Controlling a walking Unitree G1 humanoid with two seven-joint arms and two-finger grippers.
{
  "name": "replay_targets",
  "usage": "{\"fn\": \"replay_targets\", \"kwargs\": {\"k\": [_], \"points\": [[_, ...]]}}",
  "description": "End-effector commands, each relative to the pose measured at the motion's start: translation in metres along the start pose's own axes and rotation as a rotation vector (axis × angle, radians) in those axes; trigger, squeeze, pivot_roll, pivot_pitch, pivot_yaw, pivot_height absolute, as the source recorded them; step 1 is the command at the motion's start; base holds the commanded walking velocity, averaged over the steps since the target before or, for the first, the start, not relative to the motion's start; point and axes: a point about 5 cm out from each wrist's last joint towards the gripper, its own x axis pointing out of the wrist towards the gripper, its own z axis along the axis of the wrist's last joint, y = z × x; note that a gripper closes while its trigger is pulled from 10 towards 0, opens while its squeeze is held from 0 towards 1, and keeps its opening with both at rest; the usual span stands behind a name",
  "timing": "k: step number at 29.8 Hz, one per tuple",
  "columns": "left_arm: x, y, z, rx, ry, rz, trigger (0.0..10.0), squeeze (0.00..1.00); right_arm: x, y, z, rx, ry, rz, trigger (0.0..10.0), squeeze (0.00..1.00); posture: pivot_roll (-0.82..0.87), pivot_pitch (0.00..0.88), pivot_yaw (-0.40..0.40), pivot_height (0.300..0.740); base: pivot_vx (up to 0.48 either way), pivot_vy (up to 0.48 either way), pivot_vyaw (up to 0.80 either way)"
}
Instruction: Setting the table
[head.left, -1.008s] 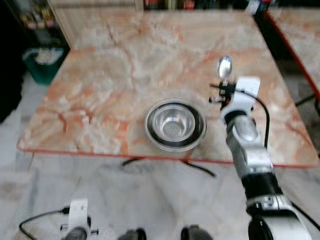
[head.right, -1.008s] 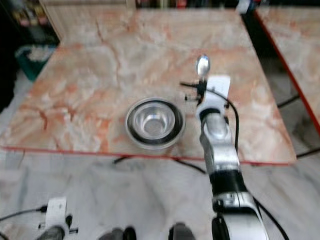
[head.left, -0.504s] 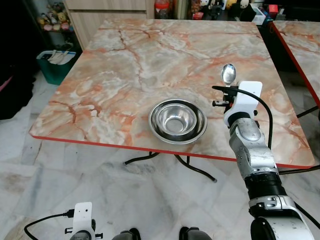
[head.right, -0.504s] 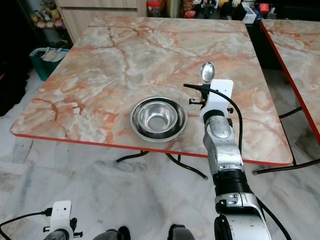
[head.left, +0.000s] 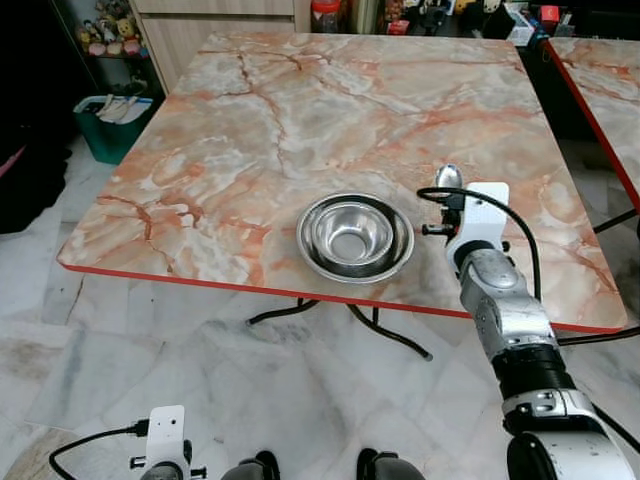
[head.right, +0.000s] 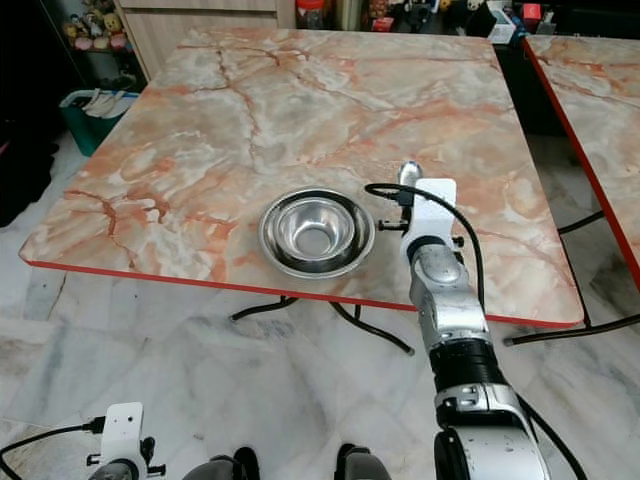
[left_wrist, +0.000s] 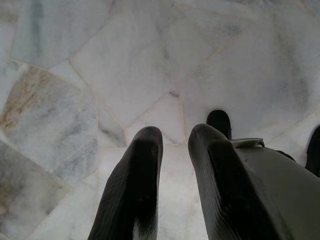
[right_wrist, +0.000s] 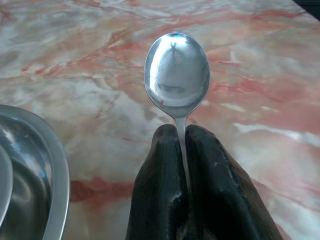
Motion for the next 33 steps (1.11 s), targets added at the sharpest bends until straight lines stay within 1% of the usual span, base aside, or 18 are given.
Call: {"fn": "replay_targets", "kwargs": {"k": [1, 5, 13, 21, 33], "points": [[-0.002, 0.003, -0.011, 0.001, 0.046, 0.004, 10.0, 0.00, 0.001, 0.004, -0.002, -0.010, 0.024, 0.023, 10.0, 0.00, -0.04, 0.215, 0.014, 0.740, 0.000, 0.000, 0.00], [-0.002, 0.003, -0.011, 0.004, 0.046, 0.004, 10.0, 0.00, 0.001, 0.005, -0.005, -0.004, 0.036, 0.027, 10.0, 0.00, -0.04, 0.216, 0.012, 0.740, 0.000, 0.000, 0.00], [-0.003, 0.004, -0.013, 0.008, 0.050, 0.004, 10.0, 0.00, 0.003, 0.006, -0.010, 0.075, 0.062, 0.019, 10.0, 0.00, -0.04, 0.216, 0.012, 0.740, 0.000, 0.000, 0.00], [-0.003, 0.003, -0.014, 0.017, 0.052, -0.002, 10.0, 0.00, 0.002, 0.011, -0.014, 0.069, 0.080, 0.031, 10.0, 0.00, -0.04, 0.218, 0.010, 0.740, 0.000, 0.000, 0.00], [-0.003, 0.003, -0.014, 0.022, 0.056, -0.007, 10.0, 0.00, 0.000, 0.006, -0.024, 0.037, 0.128, 0.019, 10.0, 0.00, -0.04, 0.218, 0.011, 0.740, 0.000, 0.000, 0.00]]}}
